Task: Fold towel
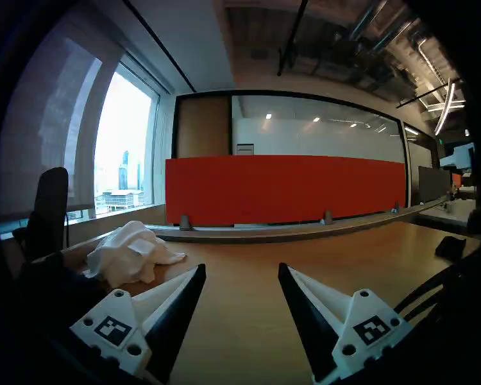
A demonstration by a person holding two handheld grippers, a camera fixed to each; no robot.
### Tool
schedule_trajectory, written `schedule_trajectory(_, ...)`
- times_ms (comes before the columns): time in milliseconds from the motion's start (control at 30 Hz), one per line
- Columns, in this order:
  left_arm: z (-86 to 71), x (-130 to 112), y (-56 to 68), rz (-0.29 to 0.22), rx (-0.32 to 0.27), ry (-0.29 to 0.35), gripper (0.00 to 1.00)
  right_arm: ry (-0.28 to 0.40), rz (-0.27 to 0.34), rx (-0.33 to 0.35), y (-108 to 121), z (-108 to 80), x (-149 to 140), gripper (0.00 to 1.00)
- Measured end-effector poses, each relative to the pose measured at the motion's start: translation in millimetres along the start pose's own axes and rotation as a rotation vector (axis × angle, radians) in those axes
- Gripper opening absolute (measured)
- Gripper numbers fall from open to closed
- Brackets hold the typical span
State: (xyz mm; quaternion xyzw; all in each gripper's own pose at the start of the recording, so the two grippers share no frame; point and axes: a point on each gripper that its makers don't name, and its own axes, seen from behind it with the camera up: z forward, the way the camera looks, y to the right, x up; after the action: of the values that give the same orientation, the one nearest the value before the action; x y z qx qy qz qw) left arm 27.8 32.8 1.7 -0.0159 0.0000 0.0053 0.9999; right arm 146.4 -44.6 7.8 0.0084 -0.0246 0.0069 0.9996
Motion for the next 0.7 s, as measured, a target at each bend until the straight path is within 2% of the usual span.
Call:
schedule_trajectory(500, -7.1, -11, -19.0, 0.004, 0.004, 0.019, 0.83, -0.003, -0.014, -0.028, 10, -9.3, -15, 0.99)
schedule_trajectory(700, -6.4, -23, -26.0, 0.006, 0.011, 0.004, 0.83, -0.006, -0.010, -0.027, 10, -12.5, -19, 1.00)
